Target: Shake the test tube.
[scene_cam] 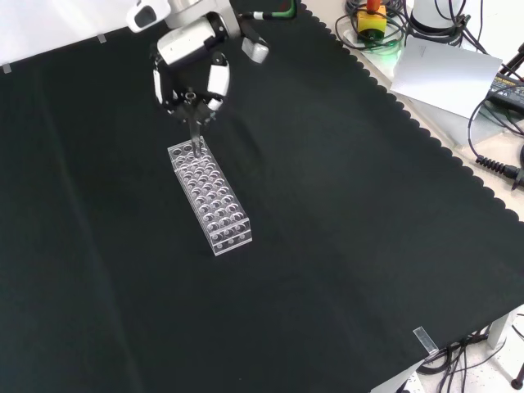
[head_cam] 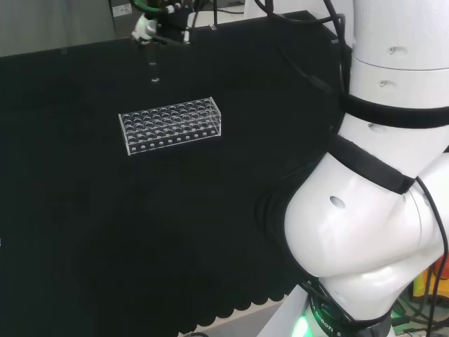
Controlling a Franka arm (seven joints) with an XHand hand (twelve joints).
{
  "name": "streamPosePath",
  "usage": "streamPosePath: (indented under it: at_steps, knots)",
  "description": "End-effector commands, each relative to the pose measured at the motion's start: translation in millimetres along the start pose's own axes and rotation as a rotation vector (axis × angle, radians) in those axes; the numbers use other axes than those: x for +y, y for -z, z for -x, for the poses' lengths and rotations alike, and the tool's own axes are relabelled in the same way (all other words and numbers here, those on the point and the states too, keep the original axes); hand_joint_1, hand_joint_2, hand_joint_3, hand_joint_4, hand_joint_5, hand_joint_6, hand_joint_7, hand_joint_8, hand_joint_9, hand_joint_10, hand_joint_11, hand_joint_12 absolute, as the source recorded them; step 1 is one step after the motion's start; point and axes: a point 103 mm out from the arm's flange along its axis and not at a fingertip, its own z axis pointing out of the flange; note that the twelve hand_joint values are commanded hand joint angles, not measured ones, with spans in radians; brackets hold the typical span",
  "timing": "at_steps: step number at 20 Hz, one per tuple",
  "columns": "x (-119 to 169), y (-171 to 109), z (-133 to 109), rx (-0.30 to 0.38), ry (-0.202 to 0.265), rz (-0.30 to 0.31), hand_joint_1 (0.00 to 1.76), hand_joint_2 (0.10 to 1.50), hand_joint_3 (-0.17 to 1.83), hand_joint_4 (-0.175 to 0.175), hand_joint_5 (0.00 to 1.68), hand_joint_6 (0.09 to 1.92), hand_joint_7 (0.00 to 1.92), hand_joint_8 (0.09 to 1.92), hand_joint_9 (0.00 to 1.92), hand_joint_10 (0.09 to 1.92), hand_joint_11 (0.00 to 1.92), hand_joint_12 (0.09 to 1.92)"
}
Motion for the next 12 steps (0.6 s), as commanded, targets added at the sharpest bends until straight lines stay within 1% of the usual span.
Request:
streamPosePath:
  at_steps: [1,4,7,9,12]
  knots:
    - [7.3,26.8,61.5,-0.079,-0.100,0.051,1.22,0.70,0.60,-0.175,1.25,0.68,1.61,0.72,1.52,0.69,1.13,1.02]
    - [9.4,40.2,89.0,-0.113,-0.152,0.071,1.22,0.70,0.60,-0.175,1.25,0.68,1.61,0.71,1.52,0.69,1.13,1.02]
    - [9.9,49.5,107.6,-0.133,-0.186,0.086,1.22,0.70,0.60,-0.175,1.25,0.68,1.61,0.71,1.52,0.69,1.13,1.02]
    - [10.2,52.0,112.0,-0.134,-0.193,0.092,1.22,0.70,0.60,-0.175,1.25,0.68,1.61,0.71,1.52,0.69,1.13,1.02]
    - [11.0,50.0,106.1,-0.127,-0.181,0.089,1.22,0.70,0.60,-0.175,1.25,0.68,1.61,0.71,1.52,0.69,1.13,1.02]
